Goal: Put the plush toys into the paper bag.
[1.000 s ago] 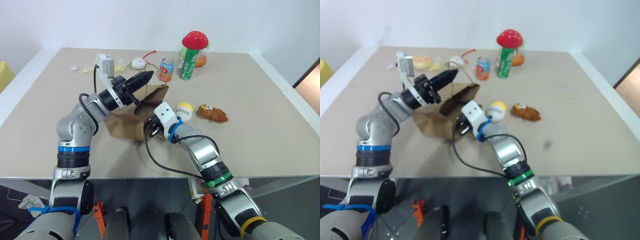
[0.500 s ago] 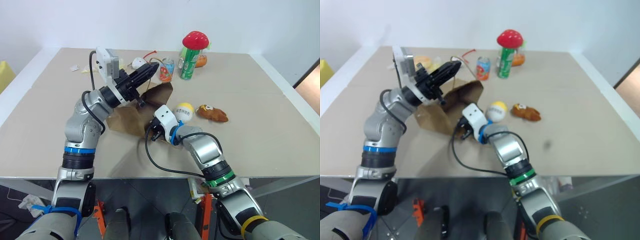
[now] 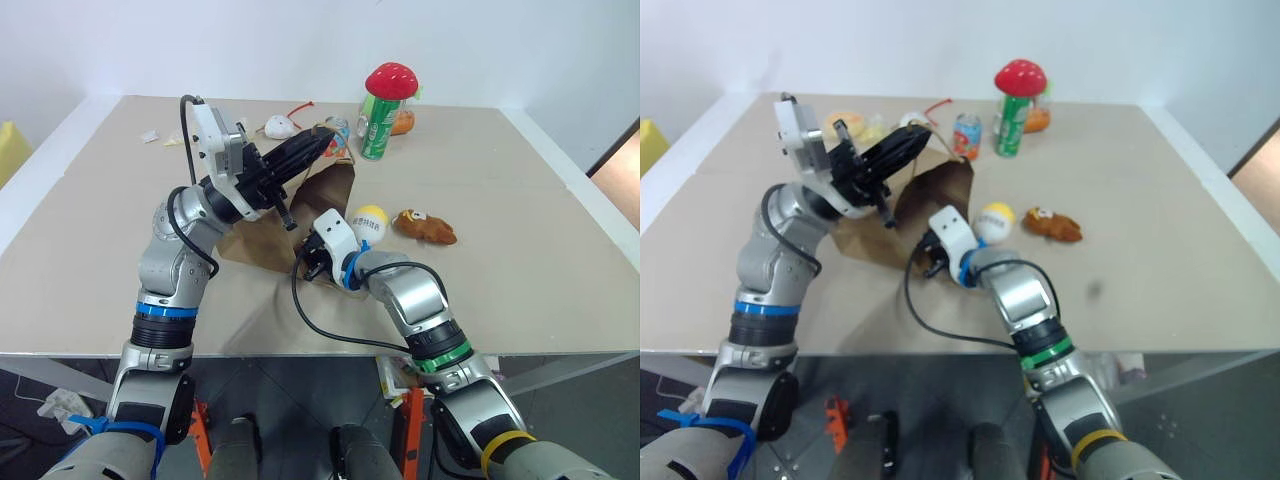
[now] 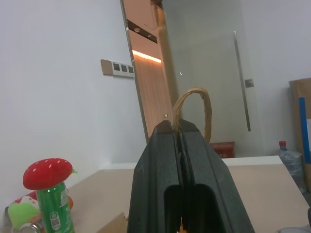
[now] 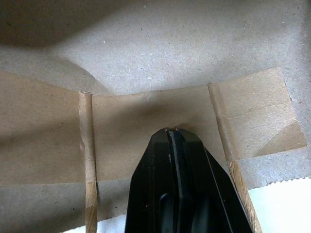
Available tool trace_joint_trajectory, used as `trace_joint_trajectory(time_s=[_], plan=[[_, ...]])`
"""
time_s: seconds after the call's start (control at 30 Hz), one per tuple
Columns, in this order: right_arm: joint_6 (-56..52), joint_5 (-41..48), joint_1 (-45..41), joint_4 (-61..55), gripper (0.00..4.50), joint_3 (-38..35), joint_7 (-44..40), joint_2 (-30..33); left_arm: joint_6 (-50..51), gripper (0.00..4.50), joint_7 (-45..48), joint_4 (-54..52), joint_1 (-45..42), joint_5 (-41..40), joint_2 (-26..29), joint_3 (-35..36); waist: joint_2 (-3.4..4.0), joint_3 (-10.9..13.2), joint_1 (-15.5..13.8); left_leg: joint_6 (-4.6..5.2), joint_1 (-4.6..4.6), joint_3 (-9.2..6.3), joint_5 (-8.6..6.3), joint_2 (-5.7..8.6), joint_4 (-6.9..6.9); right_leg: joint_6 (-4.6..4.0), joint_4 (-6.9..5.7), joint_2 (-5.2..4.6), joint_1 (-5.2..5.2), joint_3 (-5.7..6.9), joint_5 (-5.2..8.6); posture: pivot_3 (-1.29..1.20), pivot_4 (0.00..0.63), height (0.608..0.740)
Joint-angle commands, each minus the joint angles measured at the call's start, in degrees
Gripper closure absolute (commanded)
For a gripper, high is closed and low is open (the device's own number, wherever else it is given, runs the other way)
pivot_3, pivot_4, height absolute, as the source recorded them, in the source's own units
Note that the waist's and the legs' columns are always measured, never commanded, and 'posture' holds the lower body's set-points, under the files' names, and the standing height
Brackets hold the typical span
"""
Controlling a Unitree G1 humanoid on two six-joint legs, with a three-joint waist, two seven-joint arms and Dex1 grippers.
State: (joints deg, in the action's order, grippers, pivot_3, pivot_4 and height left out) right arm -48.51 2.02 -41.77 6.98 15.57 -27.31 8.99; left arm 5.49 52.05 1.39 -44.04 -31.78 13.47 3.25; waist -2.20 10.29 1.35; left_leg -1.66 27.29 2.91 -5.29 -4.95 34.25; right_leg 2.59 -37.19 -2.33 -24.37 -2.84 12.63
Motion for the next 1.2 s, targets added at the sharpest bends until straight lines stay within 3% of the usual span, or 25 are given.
trace_joint_trajectory(time_s=[0.03,0.23,0.5,0.63,0.8,0.97,1.17,1.2], plan=[[-1.3,-0.3,0.9,0.0,4.42,0.2,0.1,0.9,-1.8,4.5,0.0,-0.9,-1.3,-0.9,-0.4,1.1,0.0,0.0,0.0,0.0,0.0,0.0,0.0,0.0,0.0,0.0,0.0,0.0,0.0,0.0,0.0,0.0,0.15,0.74],[-0.1,3.7,0.3,-3.5,4.42,-3.8,-2.0,0.3,-2.9,4.5,1.7,0.9,0.4,0.2,0.8,0.8,0.0,0.0,0.0,0.0,0.0,0.0,0.0,0.0,0.0,0.08,0.0,0.0,0.0,0.0,0.05,0.0,0.15,0.74],[-6.1,19.5,0.9,-18.7,4.42,-15.5,-9.5,2.6,-3.6,4.5,6.9,4.3,4.4,-0.1,4.0,0.8,0.02,0.0,0.0,0.0,0.03,0.0,0.0,-0.03,-0.06,0.05,0.0,0.01,-0.07,0.0,0.09,0.0,0.15,0.74],[-7.5,24.0,4.0,-25.3,4.42,-17.7,-11.9,7.0,-2.8,4.5,8.9,3.5,6.0,-1.0,5.0,0.8,0.01,0.0,-0.1,-0.01,0.04,0.0,-0.01,-0.02,-0.17,-0.06,0.0,0.01,-0.09,0.01,0.14,0.0,0.15,0.74],[-6.0,24.3,4.5,-23.4,4.42,-24.0,-10.3,15.0,-1.2,4.5,10.2,2.2,6.6,-2.2,6.3,1.0,0.03,0.0,-0.1,-0.05,0.04,0.04,-0.03,0.0,-0.19,0.02,0.01,-0.06,-0.1,0.01,0.26,0.0,0.15,0.74],[-1.3,20.0,2.3,-15.3,2.86,-26.1,-8.1,22.2,0.4,4.5,11.1,1.0,6.7,-3.2,6.8,0.8,0.03,0.0,0.0,-0.07,0.01,0.04,-0.04,0.0,-0.17,-0.01,0.01,-0.06,-0.1,0.01,0.22,0.0,0.15,0.74],[4.4,16.4,1.1,-7.4,0.07,-24.8,-7.8,26.1,2.2,4.5,11.4,-1.3,6.6,-4.0,6.9,0.4,0.03,0.0,0.0,-0.01,0.01,0.04,-0.01,0.01,-0.19,0.08,0.02,-0.03,-0.12,-0.01,0.32,0.0,0.15,0.74],[4.8,15.9,0.6,-5.9,0.07,-24.8,-7.3,26.3,2.6,4.5,11.5,-1.7,6.6,-4.2,6.9,0.4,0.03,0.0,0.0,-0.01,0.01,0.03,-0.01,0.01,-0.2,0.1,0.02,-0.03,-0.12,-0.02,0.33,0.0,0.15,0.74]])
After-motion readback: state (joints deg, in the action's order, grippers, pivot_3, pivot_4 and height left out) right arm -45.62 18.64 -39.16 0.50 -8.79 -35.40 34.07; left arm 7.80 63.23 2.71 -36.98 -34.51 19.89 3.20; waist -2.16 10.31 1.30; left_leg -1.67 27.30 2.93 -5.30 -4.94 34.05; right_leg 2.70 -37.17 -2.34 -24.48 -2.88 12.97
